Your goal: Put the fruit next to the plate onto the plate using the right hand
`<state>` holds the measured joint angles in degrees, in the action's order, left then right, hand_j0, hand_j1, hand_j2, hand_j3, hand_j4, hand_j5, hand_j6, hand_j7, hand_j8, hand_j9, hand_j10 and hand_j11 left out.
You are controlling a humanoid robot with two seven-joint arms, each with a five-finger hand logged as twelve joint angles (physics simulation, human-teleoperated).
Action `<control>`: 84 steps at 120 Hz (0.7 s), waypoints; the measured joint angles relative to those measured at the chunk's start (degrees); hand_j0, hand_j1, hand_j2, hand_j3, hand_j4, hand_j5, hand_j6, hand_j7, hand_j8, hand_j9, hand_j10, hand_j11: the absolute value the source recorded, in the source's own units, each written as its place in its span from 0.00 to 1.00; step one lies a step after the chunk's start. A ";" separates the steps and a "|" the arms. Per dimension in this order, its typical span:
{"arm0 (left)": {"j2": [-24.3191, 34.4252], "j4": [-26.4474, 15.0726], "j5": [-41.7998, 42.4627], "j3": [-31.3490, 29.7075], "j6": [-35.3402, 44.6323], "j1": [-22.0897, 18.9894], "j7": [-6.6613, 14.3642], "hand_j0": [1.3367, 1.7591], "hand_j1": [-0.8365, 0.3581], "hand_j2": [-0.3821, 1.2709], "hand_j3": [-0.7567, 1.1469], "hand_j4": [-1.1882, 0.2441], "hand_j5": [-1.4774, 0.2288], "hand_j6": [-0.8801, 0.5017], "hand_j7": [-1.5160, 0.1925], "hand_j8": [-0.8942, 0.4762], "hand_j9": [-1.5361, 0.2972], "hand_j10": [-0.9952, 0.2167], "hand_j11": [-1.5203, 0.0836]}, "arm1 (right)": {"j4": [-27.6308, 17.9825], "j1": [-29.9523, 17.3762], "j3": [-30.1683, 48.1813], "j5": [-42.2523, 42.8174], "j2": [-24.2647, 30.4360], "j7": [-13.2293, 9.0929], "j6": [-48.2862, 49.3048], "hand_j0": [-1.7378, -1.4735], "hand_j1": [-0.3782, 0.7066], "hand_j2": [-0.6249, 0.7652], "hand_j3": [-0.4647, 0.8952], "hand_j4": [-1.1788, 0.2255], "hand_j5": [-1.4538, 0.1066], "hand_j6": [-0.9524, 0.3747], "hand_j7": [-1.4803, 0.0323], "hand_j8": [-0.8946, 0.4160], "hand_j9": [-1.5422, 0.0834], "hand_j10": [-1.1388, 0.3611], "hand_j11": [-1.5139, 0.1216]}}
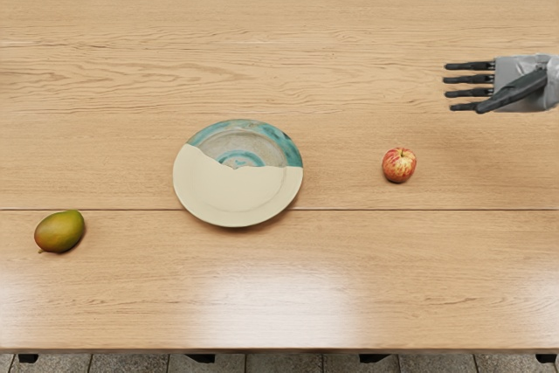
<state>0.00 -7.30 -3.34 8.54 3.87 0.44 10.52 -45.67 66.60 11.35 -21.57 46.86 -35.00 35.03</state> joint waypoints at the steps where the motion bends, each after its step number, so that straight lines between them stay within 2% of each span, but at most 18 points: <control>1: 0.00 0.00 0.00 0.00 0.00 0.00 0.00 0.76 0.99 0.23 0.40 0.83 0.87 0.64 0.89 0.65 0.84 0.82 0.95 | 0.00 -0.05 0.00 0.00 0.07 0.00 0.00 0.30 0.03 0.45 0.34 0.84 0.93 0.72 0.98 0.68 0.95 0.76 0.93; 22: 0.00 0.00 0.00 0.00 0.00 0.00 -0.01 0.76 0.99 0.23 0.40 0.83 0.87 0.64 0.89 0.65 0.84 0.82 0.95 | -0.25 0.46 -0.21 0.58 0.48 0.00 0.00 0.30 0.03 0.45 0.34 0.84 0.93 0.72 0.98 0.68 0.95 0.76 0.93; 33: 0.00 0.00 0.00 0.00 0.00 0.00 0.01 0.76 0.99 0.23 0.40 0.83 0.87 0.64 0.89 0.65 0.84 0.82 0.95 | -1.11 2.35 -0.45 8.80 0.31 0.00 0.00 0.30 0.03 0.45 0.34 0.84 0.93 0.72 0.98 0.68 0.95 0.76 0.93; 43: 0.00 0.00 0.00 0.01 0.00 0.00 0.01 0.76 0.99 0.23 0.40 0.83 0.87 0.64 0.89 0.65 0.84 0.82 0.95 | -7.75 5.56 -1.92 17.42 -0.55 0.00 0.01 0.30 0.03 0.45 0.34 0.84 0.93 0.72 0.98 0.68 0.95 0.76 0.93; 59: 0.00 0.00 0.00 0.00 0.00 0.00 0.01 0.76 0.99 0.23 0.40 0.83 0.87 0.64 0.89 0.65 0.84 0.82 0.95 | -19.63 16.14 -14.49 24.53 -5.48 0.00 -1.98 0.30 0.03 0.45 0.34 0.84 0.93 0.72 0.98 0.68 0.95 0.76 0.93; 75: 0.00 0.00 0.00 0.00 0.00 0.00 0.01 0.76 0.99 0.23 0.40 0.83 0.87 0.64 0.89 0.65 0.84 0.82 0.95 | -24.69 23.78 -24.94 26.89 -10.51 0.00 -11.50 0.30 0.03 0.45 0.34 0.84 0.93 0.72 0.98 0.68 0.95 0.76 0.93; 84: 0.00 0.00 0.01 0.00 0.00 0.00 0.02 0.76 0.99 0.23 0.40 0.83 0.87 0.64 0.89 0.65 0.84 0.82 0.95 | -27.03 28.06 -28.35 30.40 -11.77 0.00 -14.83 0.30 0.03 0.45 0.34 0.84 0.93 0.72 0.98 0.68 0.95 0.76 0.93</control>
<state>0.00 -7.30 -3.34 8.54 3.87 0.44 10.54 -72.69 94.65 -17.01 8.83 35.09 -35.00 20.21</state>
